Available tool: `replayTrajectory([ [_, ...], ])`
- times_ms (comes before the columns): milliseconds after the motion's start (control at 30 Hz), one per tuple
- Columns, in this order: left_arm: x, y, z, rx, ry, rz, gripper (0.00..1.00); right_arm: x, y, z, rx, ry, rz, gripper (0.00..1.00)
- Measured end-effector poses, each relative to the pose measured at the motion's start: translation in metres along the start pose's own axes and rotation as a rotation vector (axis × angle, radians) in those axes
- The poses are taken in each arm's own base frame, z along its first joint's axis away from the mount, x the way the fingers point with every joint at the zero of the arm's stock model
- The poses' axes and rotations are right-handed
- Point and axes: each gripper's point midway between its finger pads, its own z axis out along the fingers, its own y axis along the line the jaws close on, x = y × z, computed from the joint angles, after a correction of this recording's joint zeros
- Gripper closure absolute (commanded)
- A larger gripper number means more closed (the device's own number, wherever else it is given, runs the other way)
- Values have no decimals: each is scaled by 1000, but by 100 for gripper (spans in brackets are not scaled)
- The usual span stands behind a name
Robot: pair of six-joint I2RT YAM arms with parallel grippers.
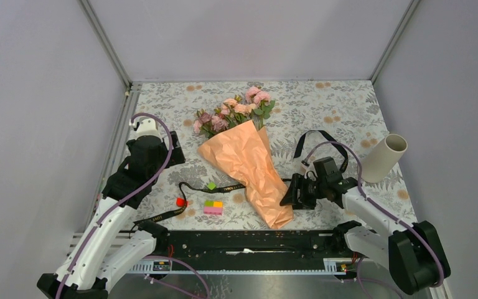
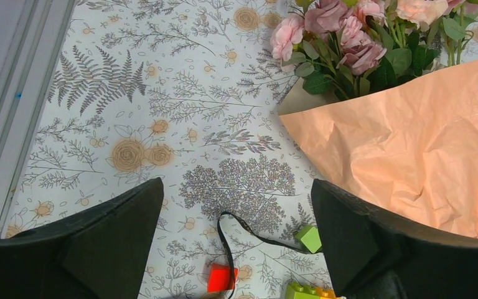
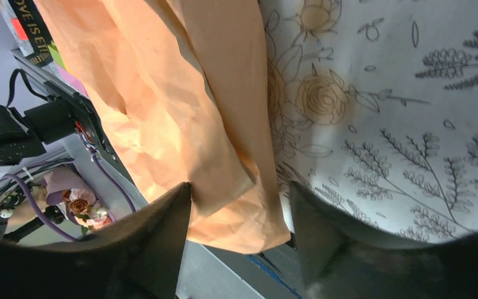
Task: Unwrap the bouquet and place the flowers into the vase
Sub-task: Unfold the wrapping paper at the center of the board.
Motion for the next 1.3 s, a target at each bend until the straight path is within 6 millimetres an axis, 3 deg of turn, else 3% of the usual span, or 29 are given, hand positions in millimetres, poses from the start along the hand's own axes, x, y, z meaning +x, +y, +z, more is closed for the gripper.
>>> replayTrajectory([
  [167, 1, -2, 0, 11, 4, 0, 1, -8, 0, 11, -7, -3, 10, 83],
  [300, 1, -2, 0, 12, 5, -1, 1, -11, -3, 18, 4, 7, 26, 100],
  [500, 1, -2, 0, 12, 5, -1, 1, -26, -8, 24, 57, -7, 17, 100],
  [900, 1, -2, 0, 15, 7, -4, 1, -98, -6, 42, 179, -70, -97, 100],
  [967, 0, -2, 0, 13, 6, -5, 1, -110, -4, 45, 188, -81, -115, 92],
  [1167, 0, -2, 0, 17, 5, -7, 1, -132, 4, 40, 205, -122, -173, 44],
  [1300, 0, -3, 0, 24, 2, -9, 1, -134, 6, 28, 230, -144, -210, 29],
])
